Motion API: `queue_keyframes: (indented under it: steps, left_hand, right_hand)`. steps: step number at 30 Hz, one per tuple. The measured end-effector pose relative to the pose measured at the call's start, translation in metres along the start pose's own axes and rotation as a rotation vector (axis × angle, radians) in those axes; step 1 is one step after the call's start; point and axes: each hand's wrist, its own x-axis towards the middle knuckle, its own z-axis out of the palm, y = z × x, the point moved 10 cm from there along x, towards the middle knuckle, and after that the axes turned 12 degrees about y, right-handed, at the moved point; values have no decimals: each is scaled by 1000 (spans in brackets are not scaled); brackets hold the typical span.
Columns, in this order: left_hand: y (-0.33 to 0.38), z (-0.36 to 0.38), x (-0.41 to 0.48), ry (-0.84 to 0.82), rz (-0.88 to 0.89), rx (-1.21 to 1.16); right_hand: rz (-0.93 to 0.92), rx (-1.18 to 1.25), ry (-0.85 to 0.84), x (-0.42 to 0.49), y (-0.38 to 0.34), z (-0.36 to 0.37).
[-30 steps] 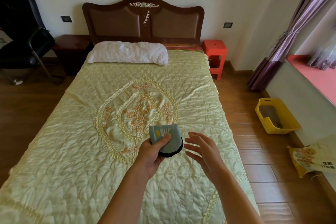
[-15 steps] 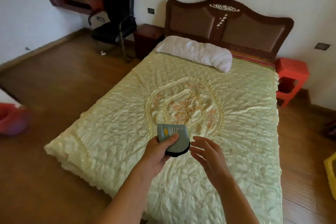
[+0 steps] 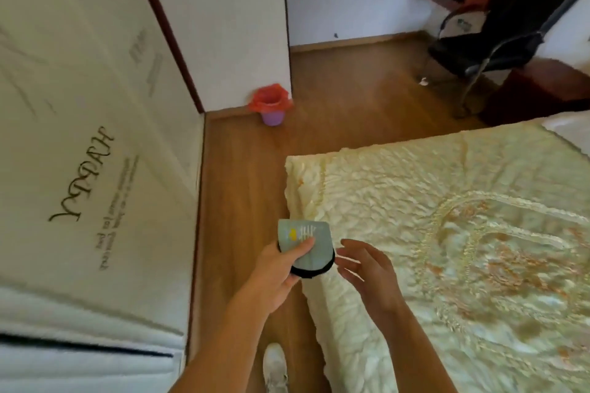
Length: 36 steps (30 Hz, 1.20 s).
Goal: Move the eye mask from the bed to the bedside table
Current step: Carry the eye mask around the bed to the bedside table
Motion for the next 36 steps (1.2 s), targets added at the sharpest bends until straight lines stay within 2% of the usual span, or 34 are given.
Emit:
queue_keyframes:
  steps: [5, 12, 20, 23, 36]
  left_hand:
    - [24, -77, -6, 147, 70, -125]
    - [56, -131, -5, 203, 166, -179]
    - [105, -150, 62, 217, 189, -182]
    - [131, -151, 102, 196, 179, -181]
    - [317, -154, 264, 113, 165, -137]
  right_hand:
    - [-7, -149, -220, -18, 11, 87]
    - [-20, -245, -424, -39, 9, 169]
    - [-63, -332, -414, 13, 8, 226]
    - [-42, -345, -353, 43, -2, 252]
    - [-39, -279, -184, 193, -57, 402]
